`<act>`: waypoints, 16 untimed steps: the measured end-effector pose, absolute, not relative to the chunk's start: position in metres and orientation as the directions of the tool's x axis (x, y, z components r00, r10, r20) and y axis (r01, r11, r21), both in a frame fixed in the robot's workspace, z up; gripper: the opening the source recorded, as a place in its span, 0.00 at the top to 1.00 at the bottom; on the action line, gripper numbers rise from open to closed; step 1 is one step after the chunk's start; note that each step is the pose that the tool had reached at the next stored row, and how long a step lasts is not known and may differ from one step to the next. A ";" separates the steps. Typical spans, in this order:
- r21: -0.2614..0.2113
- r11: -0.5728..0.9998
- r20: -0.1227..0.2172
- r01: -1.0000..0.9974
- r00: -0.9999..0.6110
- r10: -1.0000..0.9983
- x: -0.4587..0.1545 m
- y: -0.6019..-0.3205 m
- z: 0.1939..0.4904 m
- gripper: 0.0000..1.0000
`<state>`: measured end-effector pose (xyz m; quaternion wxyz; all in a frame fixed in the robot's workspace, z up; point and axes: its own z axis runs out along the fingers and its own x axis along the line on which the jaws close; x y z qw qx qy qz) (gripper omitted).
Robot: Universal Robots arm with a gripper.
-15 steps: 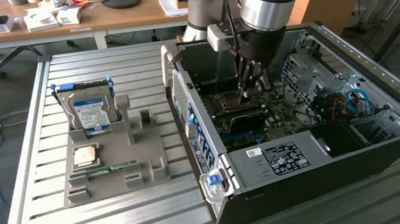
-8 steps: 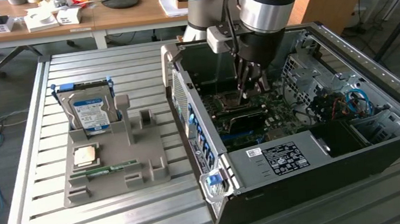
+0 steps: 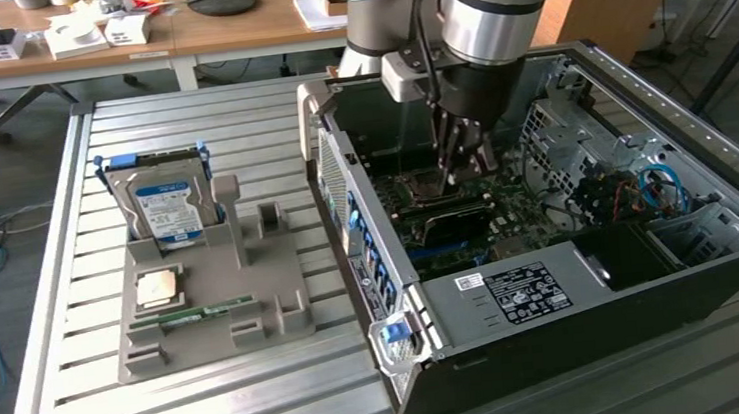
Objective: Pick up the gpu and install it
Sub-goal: 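Press down on the gpu until it lock into place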
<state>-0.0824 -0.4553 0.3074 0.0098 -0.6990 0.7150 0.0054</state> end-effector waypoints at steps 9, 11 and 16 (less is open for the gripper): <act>-0.006 0.023 -0.022 -1.000 -0.023 -1.000 -0.085 -0.454 0.306 0.89; -0.006 0.023 -0.022 -1.000 -0.023 -1.000 -0.086 -0.454 0.306 0.89; -0.006 0.023 -0.021 -1.000 -0.023 -1.000 -0.086 -0.454 0.304 0.89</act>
